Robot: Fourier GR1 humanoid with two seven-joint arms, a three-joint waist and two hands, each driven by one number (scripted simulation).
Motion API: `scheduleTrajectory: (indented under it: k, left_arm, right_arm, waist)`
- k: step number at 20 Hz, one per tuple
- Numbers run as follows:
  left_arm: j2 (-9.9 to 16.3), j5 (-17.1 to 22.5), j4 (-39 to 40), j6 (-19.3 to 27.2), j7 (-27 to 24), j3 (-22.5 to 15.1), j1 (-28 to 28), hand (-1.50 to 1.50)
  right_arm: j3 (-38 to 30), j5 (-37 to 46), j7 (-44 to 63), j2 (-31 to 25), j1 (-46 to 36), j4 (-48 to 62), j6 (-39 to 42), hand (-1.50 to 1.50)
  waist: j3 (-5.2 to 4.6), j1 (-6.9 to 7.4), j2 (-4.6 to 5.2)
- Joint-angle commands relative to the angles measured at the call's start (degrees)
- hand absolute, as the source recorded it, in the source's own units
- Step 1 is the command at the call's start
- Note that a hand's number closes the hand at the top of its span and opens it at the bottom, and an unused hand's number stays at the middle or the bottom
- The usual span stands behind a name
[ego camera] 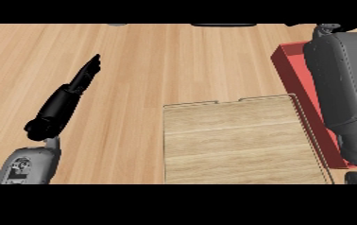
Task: Pick the squash from the tray and place it in the cardboard box
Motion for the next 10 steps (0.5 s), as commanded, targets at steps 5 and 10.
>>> scheduleTrajectory:
  k: [5,10]
  left_arm:
    - [1.62,1.01,1.83,-1.99,-1.26,2.17,-0.57,0.0]
    - [0.6,-0.79,1.0,-0.32,-0.63,1.26,-0.82,0.0]
  right_arm:
    - [-4.32,-3.79,-4.64,-11.4,1.98,2.78,10.46,1.5]
    - [-8.67,-10.02,-8.76,-13.09,5.58,9.86,17.5,1.5]
  waist:
    - [-0.02,-0.34,-0.03]
    - [0.01,-0.52,0.01]
